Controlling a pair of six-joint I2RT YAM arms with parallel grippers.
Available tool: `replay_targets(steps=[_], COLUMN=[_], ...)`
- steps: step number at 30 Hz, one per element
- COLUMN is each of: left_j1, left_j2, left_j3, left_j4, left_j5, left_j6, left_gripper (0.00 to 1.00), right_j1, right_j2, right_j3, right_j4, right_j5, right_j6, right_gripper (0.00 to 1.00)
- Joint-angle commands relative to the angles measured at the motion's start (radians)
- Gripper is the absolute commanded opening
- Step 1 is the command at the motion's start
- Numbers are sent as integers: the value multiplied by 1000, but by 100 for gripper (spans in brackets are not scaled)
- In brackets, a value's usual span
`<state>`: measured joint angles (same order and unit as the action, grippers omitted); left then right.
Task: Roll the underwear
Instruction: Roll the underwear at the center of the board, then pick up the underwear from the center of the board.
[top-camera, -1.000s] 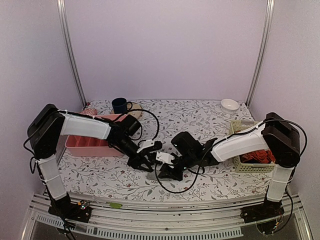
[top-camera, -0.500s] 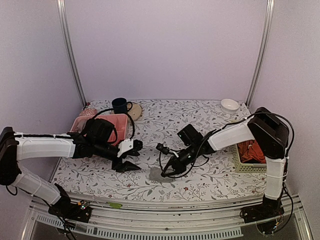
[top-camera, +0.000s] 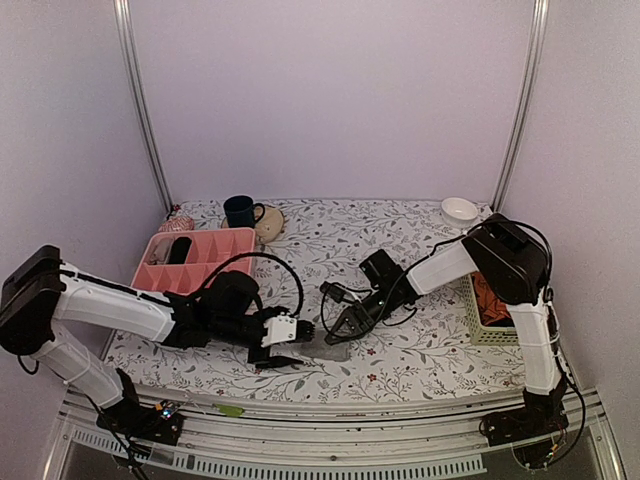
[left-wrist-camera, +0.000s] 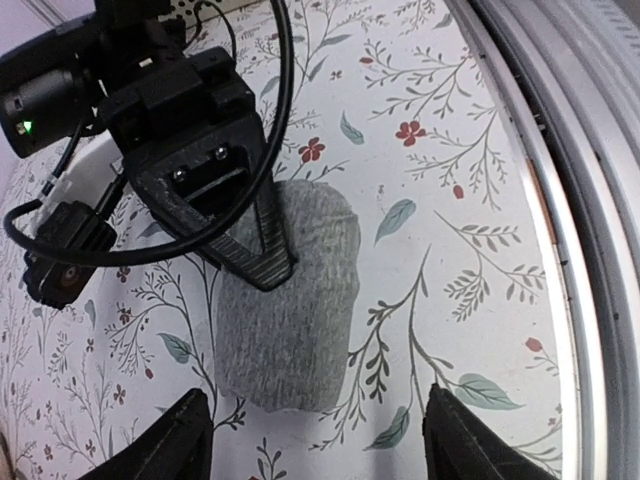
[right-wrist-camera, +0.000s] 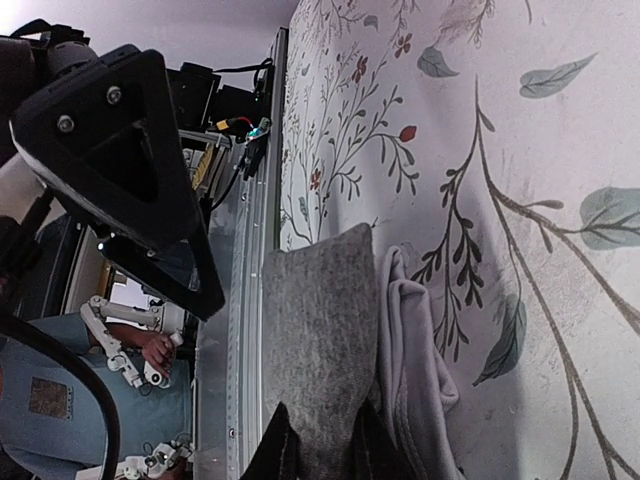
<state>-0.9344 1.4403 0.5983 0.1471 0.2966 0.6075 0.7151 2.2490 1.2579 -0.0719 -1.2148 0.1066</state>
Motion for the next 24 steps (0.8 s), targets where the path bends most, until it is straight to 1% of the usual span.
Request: replay_targets(steps=[1,5,10,14,16,21,24], left_j1=[-50,-59,-62,-65,-68,-72,-72], left_j2=[91,168,259,314,334,403,424], left_j3=[47,85,149,179,193,255,266], left_j4=[97,131,109,71,56,-44,-95], left_j5=[-93,-133,-126,-94,-80,-60,-52], left_j6=[66,93,116,142,155,169,169], left_gripper=[72,71,69,65,64,58,56], right_j1=[-12,-13,-14,-15,-15,-14,-17], right_j2=[118,131,134,133,134,127,111], right_j3=[-14,-17,-17,-17,-15,-15,-19], right_j4=[-73,-72,-72,-72,-71,-66,-63], right_j5=[106,107,107,111,109,108,117], right_j6=[2,-2,-2,-2,-2,-1,-3], right_gripper=[0,0,0,0,0,0,0])
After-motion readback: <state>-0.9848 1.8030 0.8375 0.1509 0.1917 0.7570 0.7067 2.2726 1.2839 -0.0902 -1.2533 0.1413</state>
